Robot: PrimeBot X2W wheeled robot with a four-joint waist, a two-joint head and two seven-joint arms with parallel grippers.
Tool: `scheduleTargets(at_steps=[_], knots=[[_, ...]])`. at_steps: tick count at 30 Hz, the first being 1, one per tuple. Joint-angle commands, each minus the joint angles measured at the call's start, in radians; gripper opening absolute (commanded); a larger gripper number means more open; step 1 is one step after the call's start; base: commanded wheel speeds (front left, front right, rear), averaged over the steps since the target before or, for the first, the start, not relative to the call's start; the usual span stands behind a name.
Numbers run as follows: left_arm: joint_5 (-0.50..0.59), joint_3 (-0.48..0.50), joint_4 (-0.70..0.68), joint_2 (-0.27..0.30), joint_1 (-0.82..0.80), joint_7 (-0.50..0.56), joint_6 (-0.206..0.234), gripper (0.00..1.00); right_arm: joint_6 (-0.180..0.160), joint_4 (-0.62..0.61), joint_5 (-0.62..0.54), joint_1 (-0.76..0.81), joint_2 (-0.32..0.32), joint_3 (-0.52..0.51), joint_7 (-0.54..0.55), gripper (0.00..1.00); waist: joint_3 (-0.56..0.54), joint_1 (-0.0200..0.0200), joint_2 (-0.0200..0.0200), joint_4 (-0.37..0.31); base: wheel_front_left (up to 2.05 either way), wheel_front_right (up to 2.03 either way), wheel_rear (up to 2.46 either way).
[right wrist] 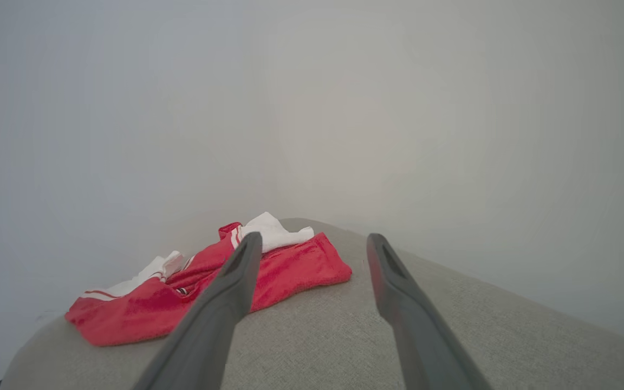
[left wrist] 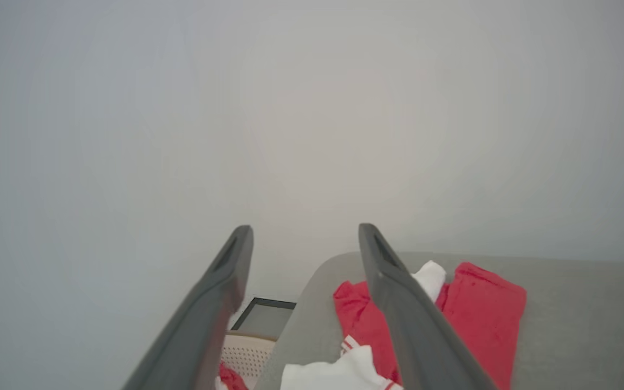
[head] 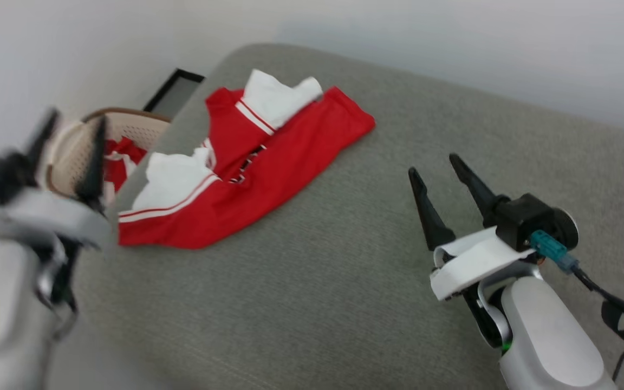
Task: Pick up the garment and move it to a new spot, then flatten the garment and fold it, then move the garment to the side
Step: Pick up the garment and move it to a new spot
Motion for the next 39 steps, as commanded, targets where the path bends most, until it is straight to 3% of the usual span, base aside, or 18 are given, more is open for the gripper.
scheduleTargets(at_steps=[1,3,11,16,22,29,39], knots=[[-0.066,-0.027,0.049,0.037,-0.072,0.000,0.001,1.00,-0.001,-0.013,0.010,-0.023,-0.002,0.013,-0.001,1.00,0.180,-0.0001,0.0000,-0.169,0.00,0.00,0.00],[-0.100,-0.082,0.115,0.106,-0.147,0.000,0.001,1.00,-0.001,-0.028,0.012,-0.040,-0.002,0.027,-0.001,1.00,0.222,-0.0001,0.0000,-0.206,0.00,0.00,0.00],[-0.342,-0.330,0.300,0.257,-0.357,0.036,0.001,1.00,-0.001,-0.086,0.003,-0.068,-0.001,0.068,-0.001,1.00,0.308,-0.0001,0.0000,-0.288,0.00,0.00,0.00],[-0.577,-0.517,0.280,0.338,-0.404,0.252,0.001,1.00,-0.001,-0.126,-0.011,-0.074,-0.001,0.090,-0.001,1.00,0.327,-0.0001,0.0000,-0.305,0.00,0.00,0.00],[-0.812,-0.667,0.216,0.449,-0.417,0.482,0.001,1.00,-0.001,-0.169,-0.027,-0.087,-0.001,0.127,-0.001,1.00,0.337,-0.0001,0.0000,-0.336,0.00,0.00,0.00],[-0.979,-0.726,0.230,0.511,-0.407,0.568,0.001,1.00,-0.001,-0.227,-0.037,-0.102,-0.001,0.162,-0.001,1.00,0.383,-0.0001,0.0000,-0.399,0.00,0.00,0.00],[-1.064,-0.779,0.277,0.499,-0.384,0.565,0.001,1.00,-0.001,-0.301,-0.079,-0.068,-0.001,0.183,0.020,1.00,0.397,-0.0001,0.0000,-0.436,0.00,0.00,0.00]])
